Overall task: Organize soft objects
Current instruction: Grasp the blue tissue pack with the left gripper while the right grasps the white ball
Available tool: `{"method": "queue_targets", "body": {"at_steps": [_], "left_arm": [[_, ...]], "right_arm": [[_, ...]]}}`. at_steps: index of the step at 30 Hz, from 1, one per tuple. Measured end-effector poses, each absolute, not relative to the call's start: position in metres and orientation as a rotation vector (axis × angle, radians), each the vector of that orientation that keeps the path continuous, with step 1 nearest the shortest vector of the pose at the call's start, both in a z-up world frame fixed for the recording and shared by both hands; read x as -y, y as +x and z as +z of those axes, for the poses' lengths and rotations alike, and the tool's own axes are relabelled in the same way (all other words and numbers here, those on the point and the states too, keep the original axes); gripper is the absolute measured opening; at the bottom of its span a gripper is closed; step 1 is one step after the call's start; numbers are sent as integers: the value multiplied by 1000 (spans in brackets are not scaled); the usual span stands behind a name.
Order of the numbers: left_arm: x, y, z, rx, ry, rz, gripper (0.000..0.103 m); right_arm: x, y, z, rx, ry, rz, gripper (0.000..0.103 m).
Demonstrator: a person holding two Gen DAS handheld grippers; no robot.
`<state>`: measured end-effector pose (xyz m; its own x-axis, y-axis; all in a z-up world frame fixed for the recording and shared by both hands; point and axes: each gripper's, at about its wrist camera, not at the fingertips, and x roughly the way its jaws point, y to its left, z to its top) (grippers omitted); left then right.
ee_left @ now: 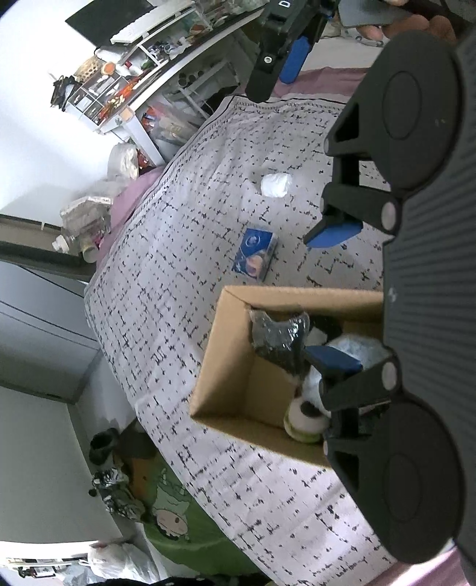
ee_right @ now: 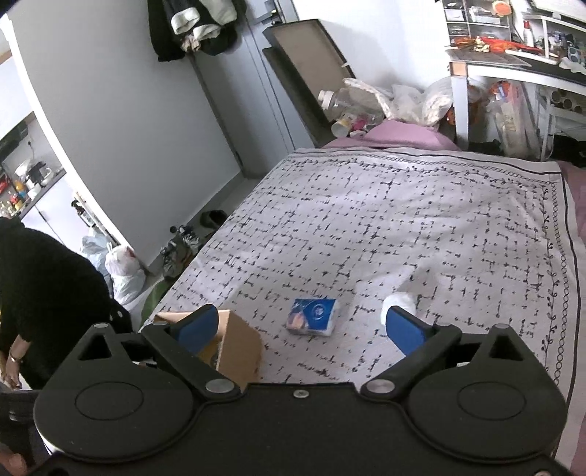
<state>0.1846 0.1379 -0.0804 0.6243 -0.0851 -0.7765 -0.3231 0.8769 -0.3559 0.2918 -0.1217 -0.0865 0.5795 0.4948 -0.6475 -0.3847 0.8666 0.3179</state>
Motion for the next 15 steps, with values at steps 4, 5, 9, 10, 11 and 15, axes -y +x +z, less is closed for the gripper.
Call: {"method": "queue_targets", "body": {"at_steps": [4, 5, 9, 10, 11, 15], "left_arm": [[-127, 195, -81, -900, -485, 137, 58], [-123, 198, -81, -895, -478, 133, 58], [-112, 211, -83, -901, -456, 127, 58], [-109, 215, -84, -905, -454, 127, 58], [-106, 219, -85, -905, -450, 129, 60], [-98, 233, -86, -889, -442, 140, 73]], "right_arm": [[136, 298, -105, -833, 205, 499, 103], [140, 301, -109, -849, 219, 495, 103], [149, 306, -114, -851, 233, 502, 103], [151, 307, -115, -853, 245, 498, 103], [154, 309, -117, -857, 263, 494, 103], [161, 319, -129, -896, 306, 480, 103]]}}
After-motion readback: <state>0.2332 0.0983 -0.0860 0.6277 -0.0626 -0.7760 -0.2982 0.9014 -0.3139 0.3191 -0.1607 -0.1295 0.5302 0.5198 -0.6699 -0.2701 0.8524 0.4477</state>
